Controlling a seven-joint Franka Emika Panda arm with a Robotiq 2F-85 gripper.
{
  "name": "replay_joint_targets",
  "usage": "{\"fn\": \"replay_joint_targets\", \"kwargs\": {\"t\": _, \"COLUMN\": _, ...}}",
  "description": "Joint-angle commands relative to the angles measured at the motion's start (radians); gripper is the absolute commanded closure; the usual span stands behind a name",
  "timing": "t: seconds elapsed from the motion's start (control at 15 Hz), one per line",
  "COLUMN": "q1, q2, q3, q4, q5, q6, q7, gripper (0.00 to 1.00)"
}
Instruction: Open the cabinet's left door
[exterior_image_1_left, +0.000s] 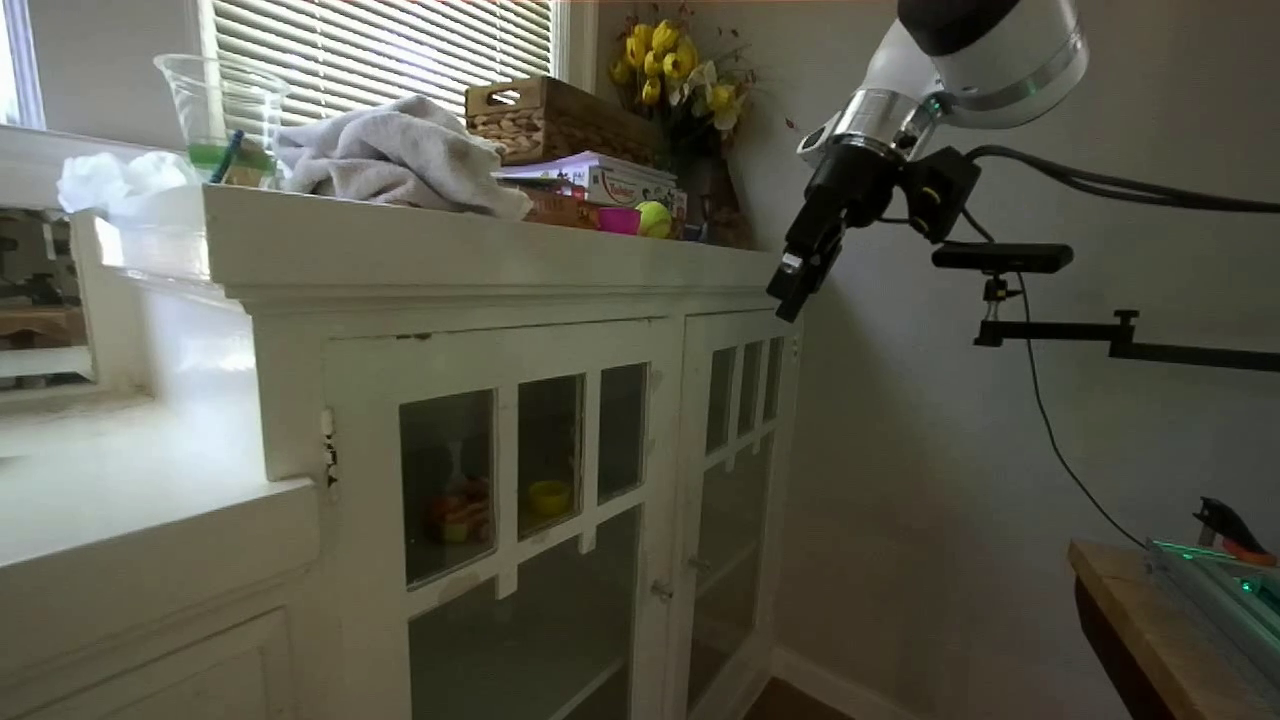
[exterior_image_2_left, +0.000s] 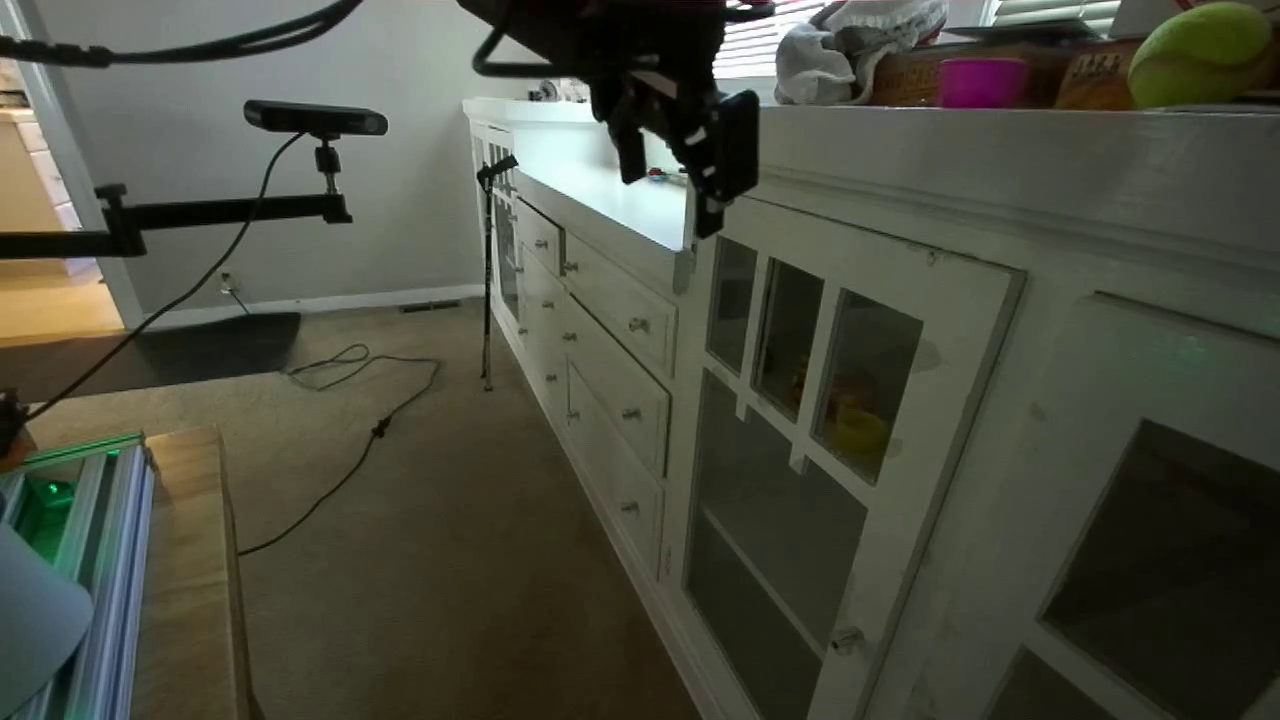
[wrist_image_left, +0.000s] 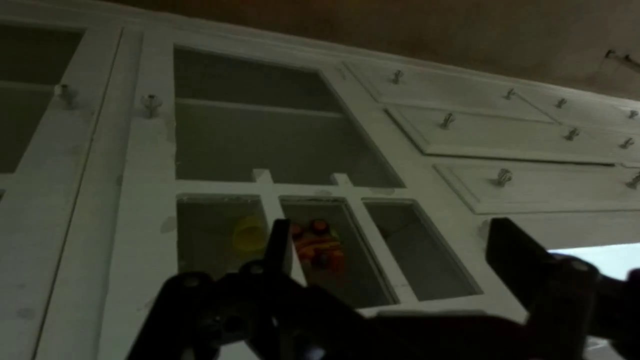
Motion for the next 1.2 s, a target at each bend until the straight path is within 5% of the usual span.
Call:
{"fn": "replay_joint_targets", "kwargs": {"t": 0.0, "q1": 0.057, "q2": 0.086, "q3": -0.086, "q4": 0.052, "q5": 0.141, "q6": 0.136, "q7": -0.156, "gripper": 0.0}}
{"fn": "replay_joint_targets", "kwargs": {"t": 0.27, "q1": 0.136, "q2": 0.159, "q3": -0.182, "q4": 0.103, "q5": 0.31, "q6": 0.234, "q7": -0.301, "gripper": 0.0}}
{"fn": "replay_joint_targets", "kwargs": {"t": 0.53, "q1": 0.205, "q2": 0.238, "q3": -0.265, "q4": 0.182, "q5": 0.485, "q6": 0.202, "q7": -0.437, "gripper": 0.0}}
{"fn": "replay_joint_targets", "kwargs": {"t": 1.13, "q1": 0.162, "q2": 0.511, "q3": -0.332, "q4": 0.387, "q5": 0.665, "q6": -0.039, "q7": -0.721, "gripper": 0.0}}
